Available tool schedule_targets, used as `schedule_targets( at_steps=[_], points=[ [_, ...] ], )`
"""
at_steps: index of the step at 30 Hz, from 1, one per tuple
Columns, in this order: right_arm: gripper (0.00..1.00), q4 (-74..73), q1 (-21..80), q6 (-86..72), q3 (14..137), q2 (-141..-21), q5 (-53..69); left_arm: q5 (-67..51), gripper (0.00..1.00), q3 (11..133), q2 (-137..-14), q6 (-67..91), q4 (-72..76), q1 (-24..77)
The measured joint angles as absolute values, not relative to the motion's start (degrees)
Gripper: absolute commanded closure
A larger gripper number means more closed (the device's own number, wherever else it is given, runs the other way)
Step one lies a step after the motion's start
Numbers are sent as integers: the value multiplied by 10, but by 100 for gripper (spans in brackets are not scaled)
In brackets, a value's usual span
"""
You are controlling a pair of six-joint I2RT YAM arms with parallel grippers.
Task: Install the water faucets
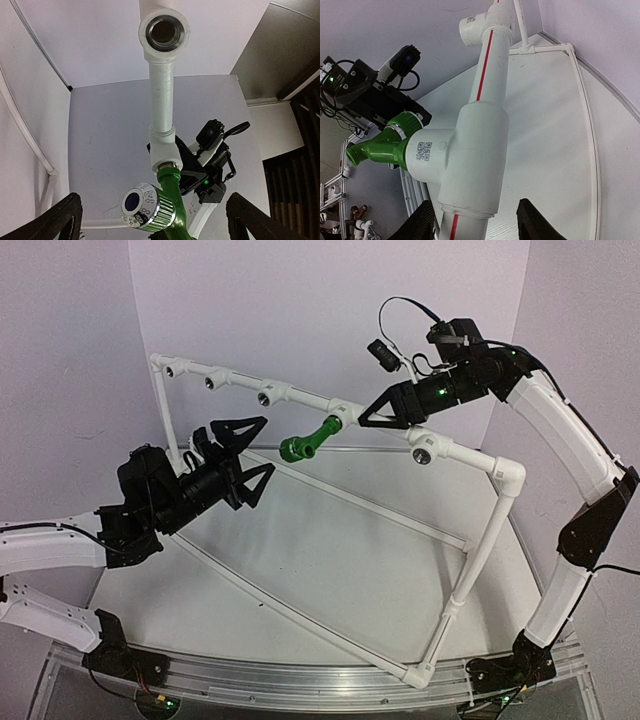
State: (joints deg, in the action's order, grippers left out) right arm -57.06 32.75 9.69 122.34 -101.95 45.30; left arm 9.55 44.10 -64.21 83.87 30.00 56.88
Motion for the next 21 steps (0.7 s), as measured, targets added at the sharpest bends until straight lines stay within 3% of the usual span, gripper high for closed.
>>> schedule_targets(
  at_steps=[12,21],
  points=[
    [37,-574,328,102,1223,-1020,443,42,0,441,-685,893,340,569],
    [27,-582,328,107,1217,-1020,435,-2,3,461,-721,901,360,569]
  ],
)
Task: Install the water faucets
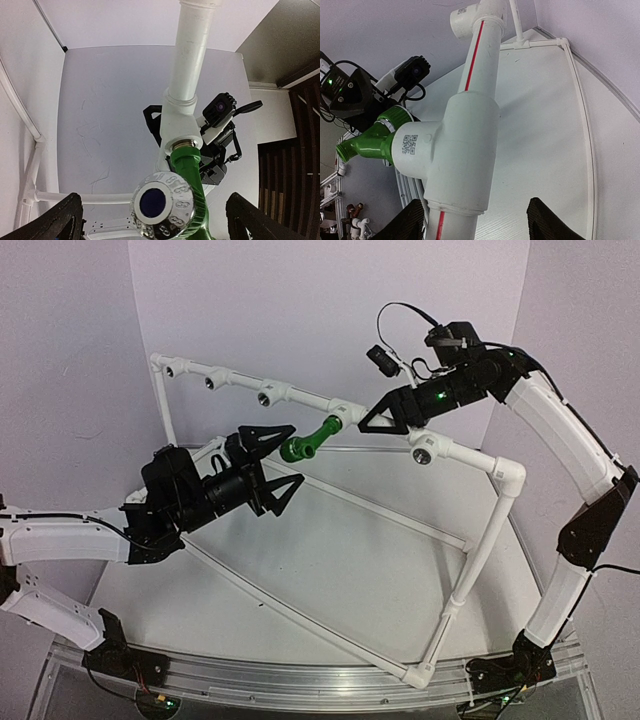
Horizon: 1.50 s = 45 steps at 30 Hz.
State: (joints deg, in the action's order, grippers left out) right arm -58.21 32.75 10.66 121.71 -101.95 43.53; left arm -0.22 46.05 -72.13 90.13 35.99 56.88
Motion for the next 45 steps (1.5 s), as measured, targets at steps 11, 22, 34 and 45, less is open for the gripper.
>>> schedule_targets(
  at_steps=[11,22,34,45],
  points=[
    [29,-572,328,114,1200,-1012,433,-35,15,525,-737,870,341,569],
    [36,-561,330,120,1192,-1007,431,-46,34,543,-744,841,303,568],
    [40,-559,330,120,1192,-1007,431,-42,50,570,-742,796,230,566],
    [46,-555,330,122,1192,-1005,431,-27,60,614,-737,732,155,563]
  ],
)
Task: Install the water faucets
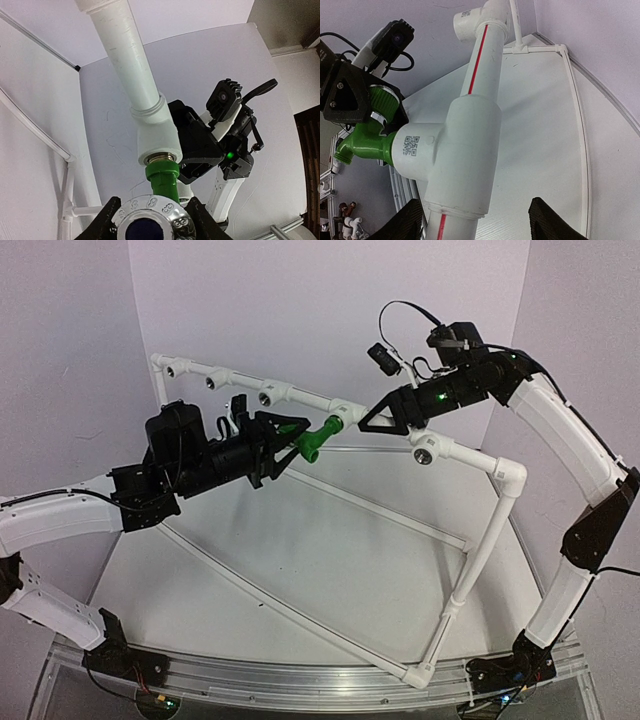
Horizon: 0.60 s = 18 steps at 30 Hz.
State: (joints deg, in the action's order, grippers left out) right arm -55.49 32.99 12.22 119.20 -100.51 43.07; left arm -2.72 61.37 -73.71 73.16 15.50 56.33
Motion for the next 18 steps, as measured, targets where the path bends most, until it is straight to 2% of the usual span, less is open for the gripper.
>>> schedule_targets(
  at_steps=[6,18],
  points=[
    [49,-551,330,122,1192,-1004,431,-27,67,642,-737,683,107,563],
    [53,-546,330,122,1192,-1003,433,-3,73,749,-756,527,-50,575]
  ],
)
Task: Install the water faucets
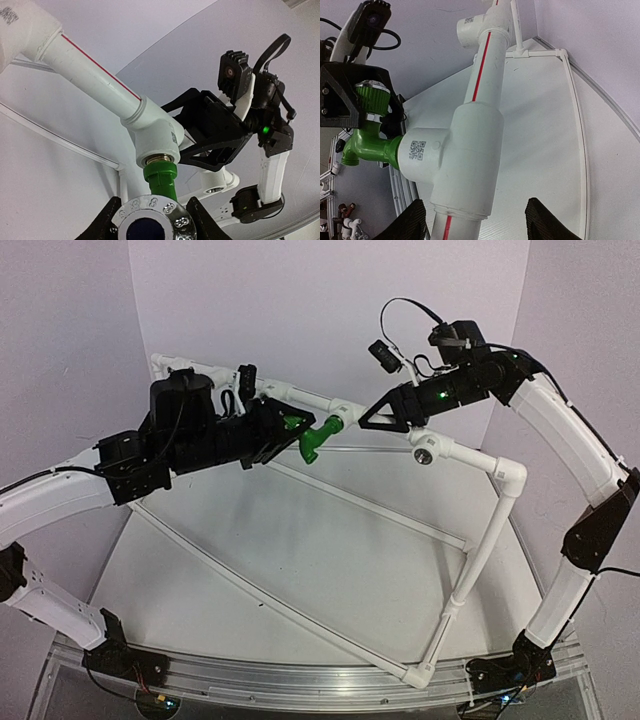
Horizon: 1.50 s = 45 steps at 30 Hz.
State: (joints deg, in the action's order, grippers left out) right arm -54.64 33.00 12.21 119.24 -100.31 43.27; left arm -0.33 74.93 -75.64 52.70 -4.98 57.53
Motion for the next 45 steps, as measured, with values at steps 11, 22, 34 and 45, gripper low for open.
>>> schedule_targets(
  at_steps=[11,22,34,45],
  points=[
    [54,-546,329,122,1197,-1003,429,82,74,887,-808,338,-212,617],
    [54,-562,330,123,1209,-1004,427,177,73,1009,-873,150,-327,668],
    [44,-575,332,124,1224,-1014,425,262,45,1068,-910,-16,-379,708],
    [43,-601,343,138,1250,-1024,380,235,0,1045,-904,-43,-374,722]
  ],
)
